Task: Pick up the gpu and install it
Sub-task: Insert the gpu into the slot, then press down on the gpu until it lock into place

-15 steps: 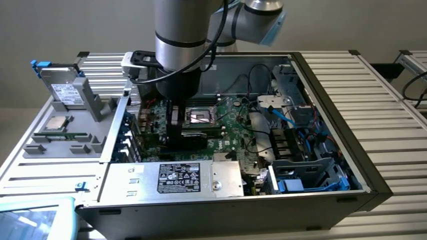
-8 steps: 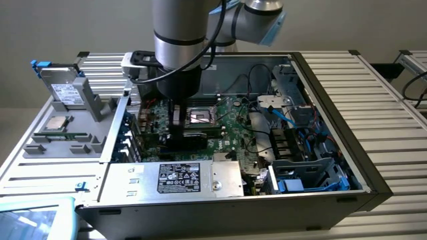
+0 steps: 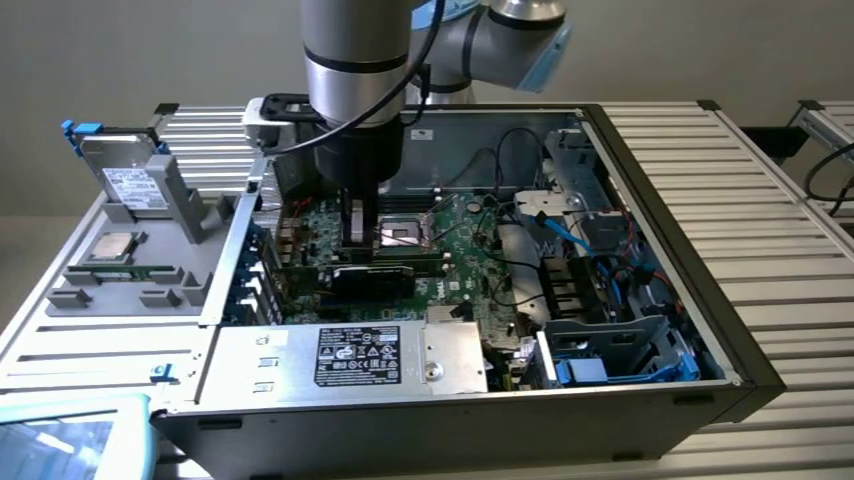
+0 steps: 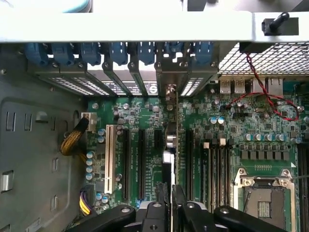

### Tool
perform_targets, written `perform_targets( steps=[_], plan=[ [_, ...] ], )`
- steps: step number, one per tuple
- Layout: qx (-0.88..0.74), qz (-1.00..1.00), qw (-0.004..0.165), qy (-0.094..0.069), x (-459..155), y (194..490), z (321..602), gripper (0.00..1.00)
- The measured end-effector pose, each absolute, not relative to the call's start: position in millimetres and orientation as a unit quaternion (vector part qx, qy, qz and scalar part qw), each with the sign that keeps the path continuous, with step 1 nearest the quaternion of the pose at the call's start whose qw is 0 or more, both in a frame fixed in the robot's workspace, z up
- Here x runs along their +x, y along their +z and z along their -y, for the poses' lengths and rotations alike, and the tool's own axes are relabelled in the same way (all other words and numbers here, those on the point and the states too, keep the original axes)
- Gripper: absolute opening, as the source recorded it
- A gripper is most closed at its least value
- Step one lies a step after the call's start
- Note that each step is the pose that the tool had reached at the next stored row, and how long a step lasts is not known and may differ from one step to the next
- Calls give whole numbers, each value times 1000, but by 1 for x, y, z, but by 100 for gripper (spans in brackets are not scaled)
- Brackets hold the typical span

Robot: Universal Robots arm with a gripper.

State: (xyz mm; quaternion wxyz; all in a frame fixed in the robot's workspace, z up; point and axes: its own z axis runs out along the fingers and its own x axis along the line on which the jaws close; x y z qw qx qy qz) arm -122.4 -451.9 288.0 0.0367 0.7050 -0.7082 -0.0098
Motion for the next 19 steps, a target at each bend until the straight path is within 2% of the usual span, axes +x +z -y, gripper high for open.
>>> perform_targets(
  steps=[1, 6, 19],
  plan=[
    [705, 708, 37, -8, -122, 290, 450, 13],
    [707, 706, 38, 0, -122, 299, 445, 13],
    [707, 706, 37, 0, -123, 299, 445, 12]
  ],
)
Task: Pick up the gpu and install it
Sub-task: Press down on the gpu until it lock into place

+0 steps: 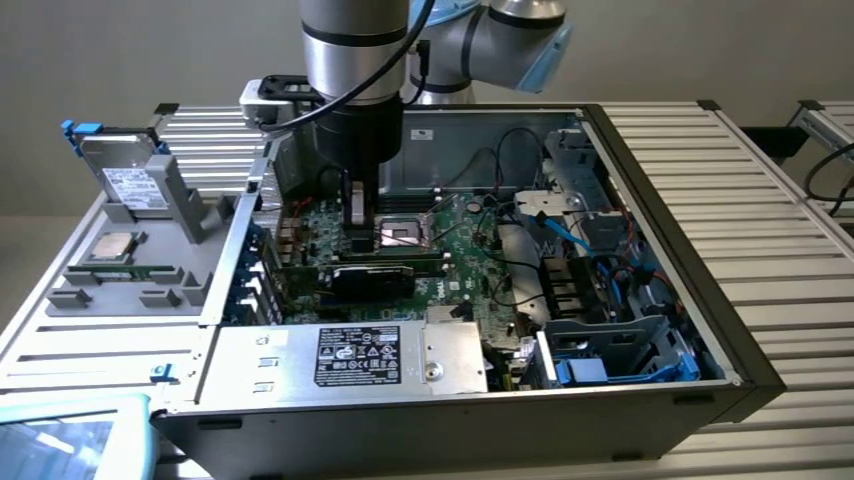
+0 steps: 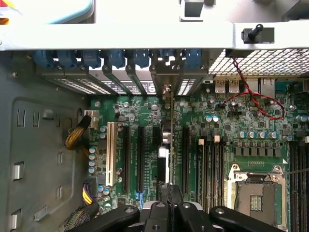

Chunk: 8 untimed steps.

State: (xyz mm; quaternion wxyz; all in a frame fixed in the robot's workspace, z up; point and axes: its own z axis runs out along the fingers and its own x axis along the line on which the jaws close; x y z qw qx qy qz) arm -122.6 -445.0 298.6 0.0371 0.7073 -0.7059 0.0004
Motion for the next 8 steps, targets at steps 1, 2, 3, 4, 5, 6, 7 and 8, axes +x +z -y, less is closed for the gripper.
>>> perform_targets(
  steps=[1, 2, 3, 4, 5, 6, 7, 8],
  plan=[
    [707, 706, 36, 1, -123, 299, 445, 12],
    [707, 706, 36, 1, -123, 299, 445, 12],
    [707, 706, 36, 1, -123, 299, 445, 12],
    [707, 706, 36, 1, -124, 299, 445, 12],
    [707, 706, 36, 1, -126, 298, 445, 12],
    [707, 706, 36, 1, -128, 298, 445, 12],
    [707, 706, 36, 1, -131, 298, 445, 12],
    [707, 706, 36, 1, -135, 298, 445, 12]
  ],
)
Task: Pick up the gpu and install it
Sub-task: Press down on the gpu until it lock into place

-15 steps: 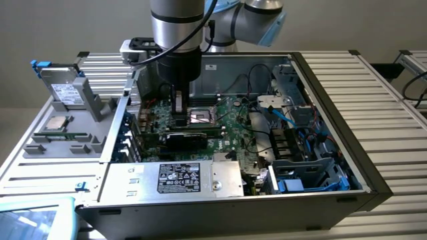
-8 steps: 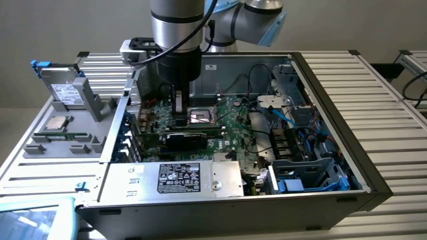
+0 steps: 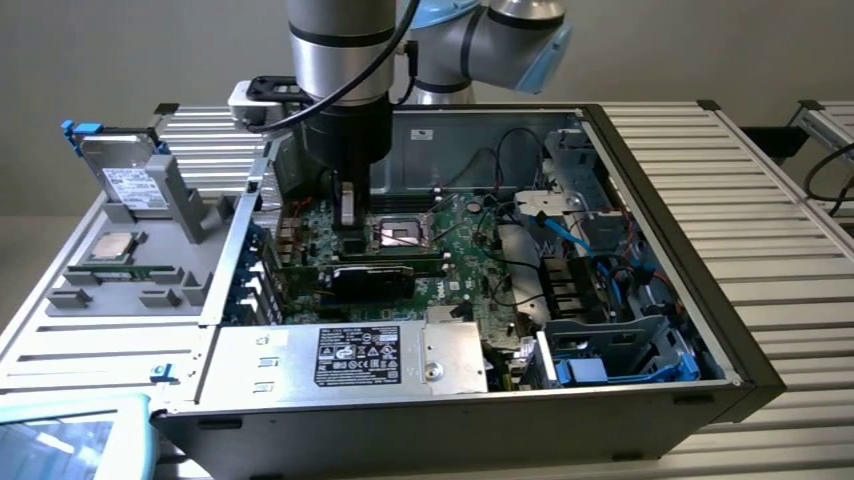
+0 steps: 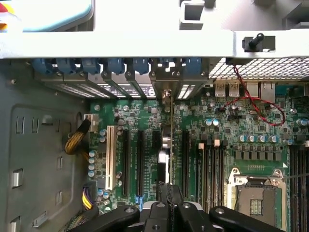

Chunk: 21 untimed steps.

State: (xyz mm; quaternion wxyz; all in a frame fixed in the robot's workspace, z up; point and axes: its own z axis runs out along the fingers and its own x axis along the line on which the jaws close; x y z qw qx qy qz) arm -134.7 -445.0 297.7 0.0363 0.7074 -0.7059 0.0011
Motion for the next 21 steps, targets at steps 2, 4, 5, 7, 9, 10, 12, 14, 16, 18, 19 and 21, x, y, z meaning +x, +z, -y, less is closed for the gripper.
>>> perform_targets(
  steps=[2, 4, 5, 7, 9, 10, 12, 14, 16, 18, 19, 21],
  plan=[
    [707, 706, 36, 1, -140, 297, 445, 12],
    [707, 706, 36, 1, -145, 295, 445, 12],
    [707, 706, 36, 1, -146, 294, 445, 12],
    [707, 706, 36, 1, -149, 293, 445, 12],
    [707, 706, 36, 1, -152, 292, 445, 12],
    [707, 706, 36, 1, -153, 292, 445, 12],
    [707, 706, 36, 1, -155, 291, 445, 12],
    [707, 706, 36, 1, -155, 290, 445, 12],
    [707, 706, 36, 1, -156, 289, 445, 12],
    [707, 706, 36, 1, -157, 288, 445, 12],
    [707, 706, 36, 1, -158, 288, 445, 12],
    [707, 706, 36, 1, -159, 287, 445, 12]
  ],
)
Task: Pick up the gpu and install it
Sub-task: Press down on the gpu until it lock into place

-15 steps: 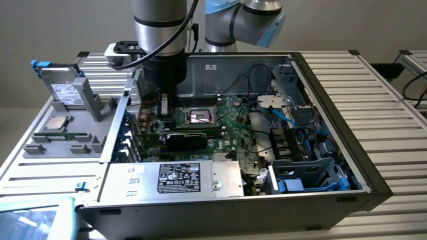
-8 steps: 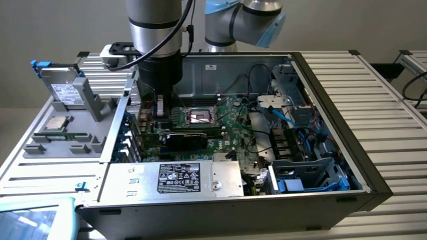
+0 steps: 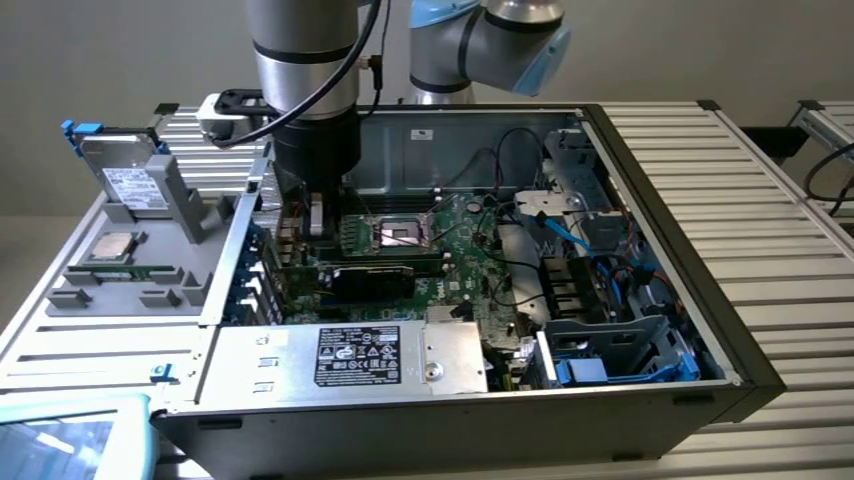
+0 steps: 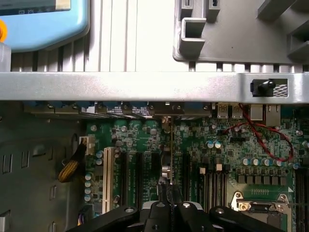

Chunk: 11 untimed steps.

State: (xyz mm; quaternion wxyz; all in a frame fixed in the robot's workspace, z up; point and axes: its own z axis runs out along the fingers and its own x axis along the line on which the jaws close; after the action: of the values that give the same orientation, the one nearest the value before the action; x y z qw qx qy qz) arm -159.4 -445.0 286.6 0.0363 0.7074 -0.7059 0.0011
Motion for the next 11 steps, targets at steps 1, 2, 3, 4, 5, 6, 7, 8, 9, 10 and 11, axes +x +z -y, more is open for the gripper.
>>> perform_targets(
  steps=[1, 2, 3, 4, 5, 6, 7, 8, 9, 10, 11],
  plan=[
    [707, 706, 36, 1, -160, 286, 445, 12],
    [707, 706, 36, 1, -160, 285, 445, 12],
    [707, 706, 36, 1, -160, 283, 445, 12],
    [707, 706, 36, 1, -160, 282, 445, 12],
    [707, 706, 36, 1, -160, 281, 445, 12],
    [707, 706, 36, 1, -160, 280, 445, 12],
    [707, 706, 36, 1, -161, 279, 445, 12],
    [707, 706, 36, 1, -161, 279, 445, 12],
    [707, 706, 36, 1, -161, 278, 445, 12],
    [707, 706, 36, 1, -161, 277, 445, 12],
    [707, 706, 36, 1, -162, 277, 445, 12]
  ],
)
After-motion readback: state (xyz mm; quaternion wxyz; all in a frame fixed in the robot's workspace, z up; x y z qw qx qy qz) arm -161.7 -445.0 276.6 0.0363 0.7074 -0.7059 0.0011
